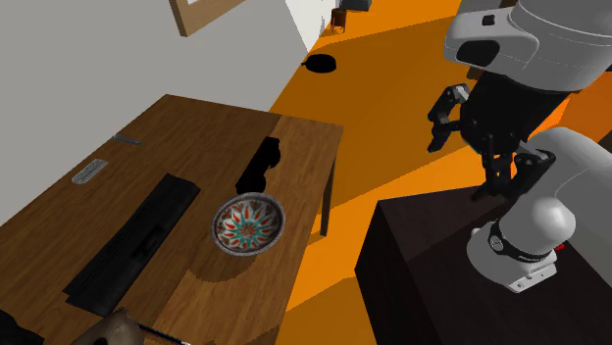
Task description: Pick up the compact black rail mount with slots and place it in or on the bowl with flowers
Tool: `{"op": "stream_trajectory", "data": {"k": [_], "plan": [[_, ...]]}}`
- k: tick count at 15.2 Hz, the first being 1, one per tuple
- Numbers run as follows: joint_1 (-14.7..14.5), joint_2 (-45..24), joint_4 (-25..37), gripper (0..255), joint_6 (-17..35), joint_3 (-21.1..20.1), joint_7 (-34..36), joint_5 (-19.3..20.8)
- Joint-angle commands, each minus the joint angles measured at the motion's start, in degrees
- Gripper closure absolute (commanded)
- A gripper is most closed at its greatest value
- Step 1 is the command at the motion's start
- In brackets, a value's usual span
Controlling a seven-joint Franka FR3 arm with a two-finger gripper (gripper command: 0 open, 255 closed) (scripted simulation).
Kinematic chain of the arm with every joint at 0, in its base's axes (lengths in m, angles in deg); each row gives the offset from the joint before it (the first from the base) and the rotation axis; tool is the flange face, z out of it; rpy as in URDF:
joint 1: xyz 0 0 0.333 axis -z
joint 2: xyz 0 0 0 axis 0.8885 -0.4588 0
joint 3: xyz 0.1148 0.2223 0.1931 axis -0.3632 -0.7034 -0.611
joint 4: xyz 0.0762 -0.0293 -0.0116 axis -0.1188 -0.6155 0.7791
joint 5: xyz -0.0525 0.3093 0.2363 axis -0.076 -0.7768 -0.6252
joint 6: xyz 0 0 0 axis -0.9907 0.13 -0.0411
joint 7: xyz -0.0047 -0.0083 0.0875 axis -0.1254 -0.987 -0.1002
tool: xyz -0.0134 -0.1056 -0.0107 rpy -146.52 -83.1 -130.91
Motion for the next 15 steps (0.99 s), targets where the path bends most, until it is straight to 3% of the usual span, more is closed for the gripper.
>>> {"op": "stream_trajectory", "data": {"k": [1, 8, 15], "plan": [[0.0, 0.0, 0.0, 0, 0.0, 0.0, 0.0, 0.0], [0.88, -5.86, -2.2, 0, 8.95, 8.88, -14.27, 5.41], [0.98, -16.46, 0.37, 0, 18.11, 17.3, -28.25, 8.26]]}}
